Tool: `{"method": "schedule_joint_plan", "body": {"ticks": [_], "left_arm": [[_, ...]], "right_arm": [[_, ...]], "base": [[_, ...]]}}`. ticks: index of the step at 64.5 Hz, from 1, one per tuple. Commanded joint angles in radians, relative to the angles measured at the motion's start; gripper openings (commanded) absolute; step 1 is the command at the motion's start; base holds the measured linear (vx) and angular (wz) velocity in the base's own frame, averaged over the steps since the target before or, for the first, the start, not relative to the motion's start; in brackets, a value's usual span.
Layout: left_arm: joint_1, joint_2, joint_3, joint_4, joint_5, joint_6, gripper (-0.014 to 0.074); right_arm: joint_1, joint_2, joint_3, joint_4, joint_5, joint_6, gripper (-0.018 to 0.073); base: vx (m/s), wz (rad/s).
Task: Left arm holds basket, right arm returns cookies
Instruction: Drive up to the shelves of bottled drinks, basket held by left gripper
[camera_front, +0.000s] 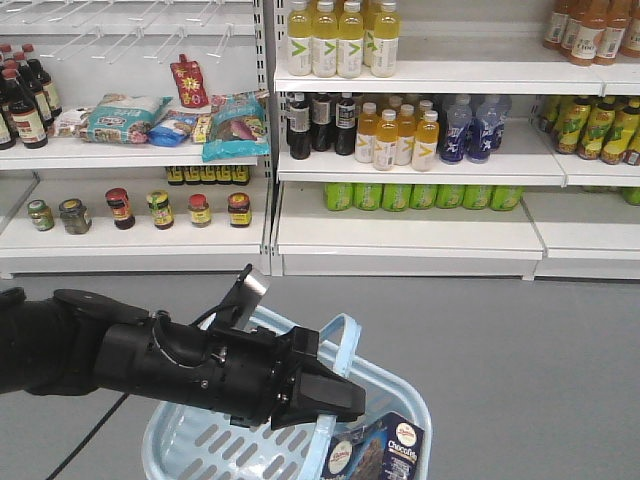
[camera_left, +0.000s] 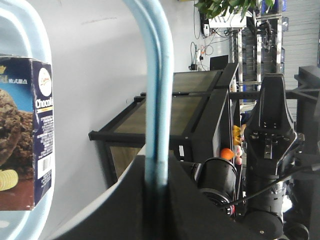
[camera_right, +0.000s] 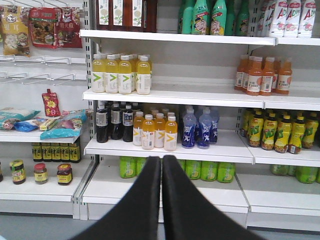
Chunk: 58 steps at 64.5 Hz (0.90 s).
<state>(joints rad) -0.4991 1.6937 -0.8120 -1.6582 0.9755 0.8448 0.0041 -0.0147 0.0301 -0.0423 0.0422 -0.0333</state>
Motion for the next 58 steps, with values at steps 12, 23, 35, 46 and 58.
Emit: {"method": "schedule_joint_plan", "body": {"ticks": [12,23,35,46,58], "left_arm": [[-0.001,-0.048,-0.028,-0.071,0.070,0.004,-0.0006],[-0.001,-0.048,-0.028,-0.071,0.070,0.004,-0.0006],[-0.001,-0.048,-0.028,-0.071,0.070,0.004,-0.0006],[-0.001,-0.048,-0.028,-0.071,0.070,0.004,-0.0006],[-0.001,-0.048,-0.028,-0.071,0.070,0.004,-0.0006]], "right_arm": [[0.000,-0.007,-0.001,-0.005,-0.073,-0.001,-0.0008],[0.000,-0.007,-0.001,-0.005,-0.073,-0.001,-0.0008],[0.000,-0.007,-0.001,-0.005,-0.073,-0.001,-0.0008],[0.000,-0.007,-0.001,-0.005,-0.073,-0.001,-0.0008],[0.000,-0.007,-0.001,-0.005,-0.073,-0.001,-0.0008]], "base": [[0.37,0.01],[0.36,-0.01],[0.36,-0.10],[0.34,-0.31],[0.30,-0.53]]}}
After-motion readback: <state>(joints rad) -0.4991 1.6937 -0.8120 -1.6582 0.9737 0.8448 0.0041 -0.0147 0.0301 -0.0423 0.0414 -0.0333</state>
